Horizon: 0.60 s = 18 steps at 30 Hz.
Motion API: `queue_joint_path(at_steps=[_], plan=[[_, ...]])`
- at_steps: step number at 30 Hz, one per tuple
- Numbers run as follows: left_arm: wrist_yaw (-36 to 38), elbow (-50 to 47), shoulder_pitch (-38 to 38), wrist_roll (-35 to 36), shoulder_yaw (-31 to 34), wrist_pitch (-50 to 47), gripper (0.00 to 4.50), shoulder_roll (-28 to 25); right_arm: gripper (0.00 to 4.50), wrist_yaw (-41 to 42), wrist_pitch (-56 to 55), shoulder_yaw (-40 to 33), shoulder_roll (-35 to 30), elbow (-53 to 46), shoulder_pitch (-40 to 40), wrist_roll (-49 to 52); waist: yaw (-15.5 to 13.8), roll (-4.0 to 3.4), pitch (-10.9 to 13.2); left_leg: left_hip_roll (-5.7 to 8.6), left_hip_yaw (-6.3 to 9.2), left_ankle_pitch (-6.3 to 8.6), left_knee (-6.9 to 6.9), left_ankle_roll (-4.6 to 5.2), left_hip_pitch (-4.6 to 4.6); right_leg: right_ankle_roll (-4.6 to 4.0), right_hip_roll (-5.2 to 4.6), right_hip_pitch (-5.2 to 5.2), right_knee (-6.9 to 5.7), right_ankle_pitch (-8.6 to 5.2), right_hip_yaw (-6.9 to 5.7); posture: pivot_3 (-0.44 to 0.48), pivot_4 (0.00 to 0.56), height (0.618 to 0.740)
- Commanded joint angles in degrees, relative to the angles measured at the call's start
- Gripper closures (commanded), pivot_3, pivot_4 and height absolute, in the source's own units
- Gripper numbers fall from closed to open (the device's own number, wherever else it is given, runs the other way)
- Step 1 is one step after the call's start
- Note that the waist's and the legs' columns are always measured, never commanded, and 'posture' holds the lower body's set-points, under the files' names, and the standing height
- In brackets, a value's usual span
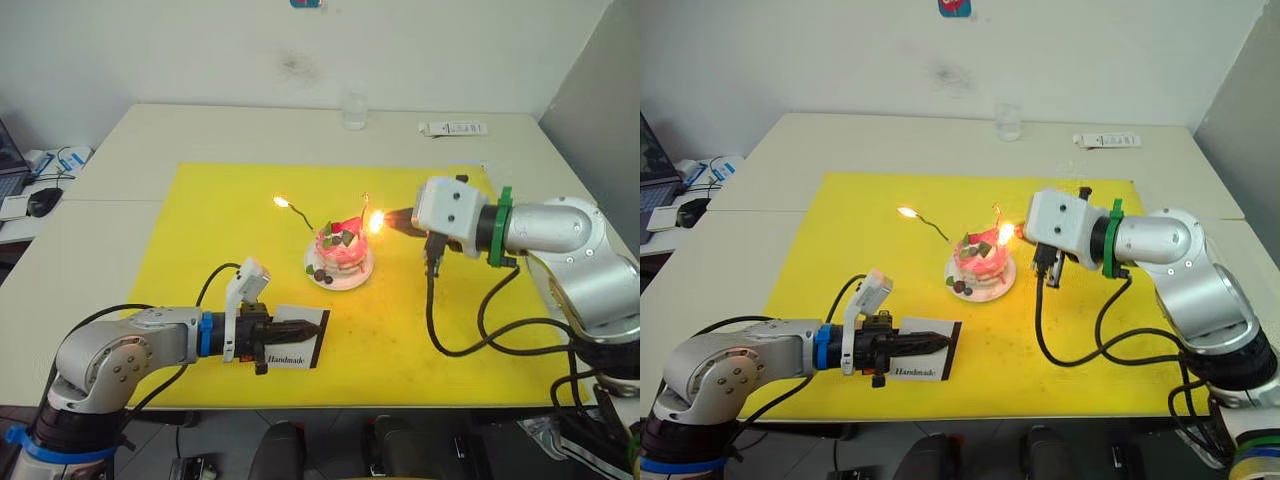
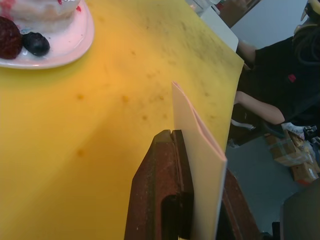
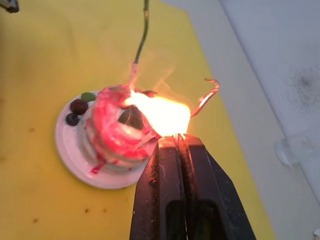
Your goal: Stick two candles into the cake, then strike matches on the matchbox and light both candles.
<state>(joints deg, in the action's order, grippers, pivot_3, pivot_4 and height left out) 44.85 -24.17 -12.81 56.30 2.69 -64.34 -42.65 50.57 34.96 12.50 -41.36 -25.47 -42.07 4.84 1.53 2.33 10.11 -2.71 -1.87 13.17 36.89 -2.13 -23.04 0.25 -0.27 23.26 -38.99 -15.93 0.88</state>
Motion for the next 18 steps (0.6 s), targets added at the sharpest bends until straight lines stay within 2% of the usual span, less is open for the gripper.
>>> queue_joint_path(at_steps=[1, 18], plan=[[1.12, -0.49, -1.04, -0.11, 0.00, 1.31, 4.50, 0.12, 4.49, -1.59, -1.18, -0.27, 1.13, 0.00, -2.30, -1.04, 0.00, 0.00, 0.00, 0.00, 0.00, 0.00, 0.00, 0.00, 0.00, 0.00, 0.00, 0.00, 0.00, 0.00, 0.00, 0.000, 0.150, 0.740], [0.83, -0.38, -1.70, -0.52, -0.32, 1.73, 4.50, 0.89, 4.49, -2.02, -0.25, 1.09, 3.03, -0.06, -2.81, -1.80, 0.01, 0.00, 0.00, -0.01, -0.01, 0.00, 0.00, 0.01, 0.00, 0.00, 0.00, 0.00, 0.00, 0.00, -0.01, 0.000, 0.150, 0.740]])
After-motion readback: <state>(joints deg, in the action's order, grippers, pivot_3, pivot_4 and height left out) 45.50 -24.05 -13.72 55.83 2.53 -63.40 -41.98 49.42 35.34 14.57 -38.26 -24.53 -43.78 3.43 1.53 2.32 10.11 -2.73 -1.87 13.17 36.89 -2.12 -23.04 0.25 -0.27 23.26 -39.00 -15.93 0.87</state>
